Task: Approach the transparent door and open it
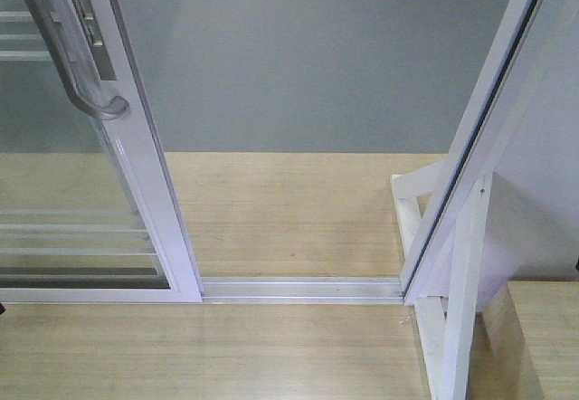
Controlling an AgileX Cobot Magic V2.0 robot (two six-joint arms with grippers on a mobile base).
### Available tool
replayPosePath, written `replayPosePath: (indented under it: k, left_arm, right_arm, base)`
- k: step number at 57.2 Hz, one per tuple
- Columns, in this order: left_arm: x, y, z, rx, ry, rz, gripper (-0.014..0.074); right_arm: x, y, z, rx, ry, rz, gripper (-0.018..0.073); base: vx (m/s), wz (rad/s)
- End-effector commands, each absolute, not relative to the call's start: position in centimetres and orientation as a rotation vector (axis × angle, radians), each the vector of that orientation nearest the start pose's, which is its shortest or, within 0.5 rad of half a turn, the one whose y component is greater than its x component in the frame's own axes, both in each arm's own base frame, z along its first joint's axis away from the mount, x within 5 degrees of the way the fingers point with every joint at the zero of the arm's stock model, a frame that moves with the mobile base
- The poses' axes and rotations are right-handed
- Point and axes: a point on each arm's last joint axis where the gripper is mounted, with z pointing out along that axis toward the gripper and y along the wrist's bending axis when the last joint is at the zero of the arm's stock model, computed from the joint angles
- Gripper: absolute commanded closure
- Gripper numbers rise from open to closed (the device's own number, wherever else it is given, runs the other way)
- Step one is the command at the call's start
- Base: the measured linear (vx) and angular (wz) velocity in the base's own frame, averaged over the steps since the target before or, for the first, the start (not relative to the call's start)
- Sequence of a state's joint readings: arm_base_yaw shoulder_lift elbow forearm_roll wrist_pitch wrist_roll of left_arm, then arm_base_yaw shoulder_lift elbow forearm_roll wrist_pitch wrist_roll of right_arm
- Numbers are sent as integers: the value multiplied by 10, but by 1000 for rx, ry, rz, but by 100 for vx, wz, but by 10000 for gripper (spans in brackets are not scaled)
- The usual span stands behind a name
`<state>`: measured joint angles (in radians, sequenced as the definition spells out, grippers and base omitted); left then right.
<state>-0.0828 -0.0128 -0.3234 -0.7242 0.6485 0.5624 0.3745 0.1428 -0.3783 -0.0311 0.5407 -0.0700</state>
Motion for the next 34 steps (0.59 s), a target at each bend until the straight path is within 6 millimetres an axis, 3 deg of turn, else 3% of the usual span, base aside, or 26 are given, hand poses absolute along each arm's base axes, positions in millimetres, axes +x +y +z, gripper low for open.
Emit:
replayPosePath:
  k: [1,34]
  left_arm:
    - [14,-36,288,270,1547,-475,596]
    - [14,-37,289,264,1546,-508,596]
  right_arm:
    - [44,15,297,-381,1648,179,561]
    - [44,15,297,-383,1647,176,561]
  base:
    - [0,0]
    - [0,0]
